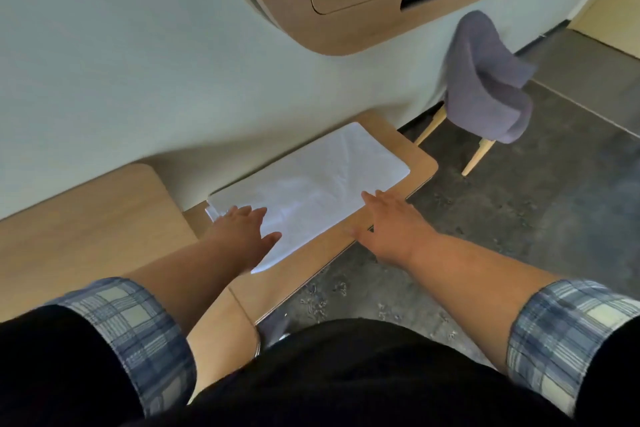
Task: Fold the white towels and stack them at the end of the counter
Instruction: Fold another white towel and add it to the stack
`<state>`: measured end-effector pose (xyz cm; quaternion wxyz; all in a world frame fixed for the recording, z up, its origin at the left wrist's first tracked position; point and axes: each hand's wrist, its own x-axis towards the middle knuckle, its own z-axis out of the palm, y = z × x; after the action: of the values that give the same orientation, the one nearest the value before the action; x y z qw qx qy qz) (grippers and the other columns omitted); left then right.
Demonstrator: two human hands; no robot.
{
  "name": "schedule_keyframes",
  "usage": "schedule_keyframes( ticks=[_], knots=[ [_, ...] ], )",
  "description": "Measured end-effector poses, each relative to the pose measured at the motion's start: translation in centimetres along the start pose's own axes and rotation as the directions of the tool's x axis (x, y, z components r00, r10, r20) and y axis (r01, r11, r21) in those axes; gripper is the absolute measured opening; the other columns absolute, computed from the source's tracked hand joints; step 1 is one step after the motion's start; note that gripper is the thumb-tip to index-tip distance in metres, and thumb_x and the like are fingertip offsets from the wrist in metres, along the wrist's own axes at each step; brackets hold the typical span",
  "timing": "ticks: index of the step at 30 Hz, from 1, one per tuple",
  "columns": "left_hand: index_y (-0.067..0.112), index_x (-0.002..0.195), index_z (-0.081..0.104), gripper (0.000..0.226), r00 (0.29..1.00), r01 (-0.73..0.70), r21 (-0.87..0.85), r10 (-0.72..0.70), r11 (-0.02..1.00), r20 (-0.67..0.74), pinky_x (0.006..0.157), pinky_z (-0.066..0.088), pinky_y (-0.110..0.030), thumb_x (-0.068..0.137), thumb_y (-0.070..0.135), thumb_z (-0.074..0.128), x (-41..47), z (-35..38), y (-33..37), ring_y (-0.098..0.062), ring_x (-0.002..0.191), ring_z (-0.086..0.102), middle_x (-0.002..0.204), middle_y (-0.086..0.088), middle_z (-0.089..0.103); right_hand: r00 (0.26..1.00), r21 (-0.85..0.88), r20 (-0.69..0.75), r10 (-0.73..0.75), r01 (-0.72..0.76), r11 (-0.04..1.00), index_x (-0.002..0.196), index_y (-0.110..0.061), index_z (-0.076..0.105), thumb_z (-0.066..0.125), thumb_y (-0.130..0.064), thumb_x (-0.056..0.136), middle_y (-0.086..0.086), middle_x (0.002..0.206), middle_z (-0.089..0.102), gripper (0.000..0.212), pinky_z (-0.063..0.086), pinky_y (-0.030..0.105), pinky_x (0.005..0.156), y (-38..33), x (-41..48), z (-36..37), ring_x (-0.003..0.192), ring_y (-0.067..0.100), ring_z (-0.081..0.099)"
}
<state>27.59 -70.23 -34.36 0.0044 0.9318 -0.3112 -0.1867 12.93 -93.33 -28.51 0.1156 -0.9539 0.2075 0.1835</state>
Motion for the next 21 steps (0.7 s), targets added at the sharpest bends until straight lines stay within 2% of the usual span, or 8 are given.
schedule_keyframes(
  ticks=[3,7,12,16,21],
  knots=[
    [0.025,0.155,0.022,0.073,0.998,-0.001,0.052,-0.002,0.999,0.061,0.116,0.027,-0.046,0.095,0.066,0.032,5.4,0.2,0.3,-0.027,0.144,0.028,0.158,-0.005,0.031,0.999,0.015,0.042,-0.001,0.001,1.000,0.160,-0.019,0.008,0.036,-0.063,0.099,0.007,0.167,0.008,0.081,0.005,0.039,0.124,1.9,4.5,-0.9,0.153,0.024,0.000],
    [0.024,0.154,0.025,0.072,0.990,0.055,-0.005,-0.054,0.998,0.131,0.113,0.031,-0.045,0.096,0.065,0.033,10.6,2.6,0.7,-0.027,0.141,0.032,0.155,-0.006,0.036,0.993,-0.004,0.119,-0.025,0.026,1.000,0.160,-0.021,0.006,0.036,-0.064,0.098,0.005,0.167,0.003,0.081,-0.001,0.039,0.122,3.9,10.5,1.1,0.153,0.024,-0.005],
    [0.023,0.153,0.026,0.070,0.962,0.205,-0.078,-0.186,0.976,0.199,0.112,0.029,-0.047,0.096,0.062,0.038,15.3,8.0,1.2,-0.030,0.142,0.030,0.156,-0.008,0.032,0.966,-0.033,0.203,-0.158,0.168,0.985,0.159,-0.020,0.000,0.034,-0.068,0.096,0.003,0.168,-0.004,0.086,0.003,0.046,0.124,3.5,21.1,6.5,0.153,0.025,-0.009],
    [0.023,0.155,0.018,0.071,0.952,0.270,-0.137,-0.243,0.953,0.187,0.118,0.020,-0.047,0.098,0.059,0.037,20.8,12.5,0.0,-0.030,0.149,0.016,0.162,-0.009,0.020,0.943,-0.069,0.142,-0.301,0.312,0.947,0.159,-0.022,-0.002,0.030,-0.069,0.095,0.003,0.167,-0.006,0.085,0.002,0.047,0.123,0.8,32.0,11.4,0.153,0.025,-0.009],
    [0.025,0.157,0.012,0.071,0.932,0.358,-0.206,-0.334,0.911,0.141,0.120,0.010,-0.045,0.099,0.057,0.037,26.9,18.3,-3.4,-0.028,0.151,0.005,0.165,-0.008,0.010,0.942,-0.059,0.059,-0.330,0.333,0.941,0.159,-0.026,0.002,0.030,-0.071,0.094,0.005,0.167,-0.006,0.083,0.000,0.052,0.122,-2.9,43.7,17.4,0.153,0.028,-0.012]
  ],
)
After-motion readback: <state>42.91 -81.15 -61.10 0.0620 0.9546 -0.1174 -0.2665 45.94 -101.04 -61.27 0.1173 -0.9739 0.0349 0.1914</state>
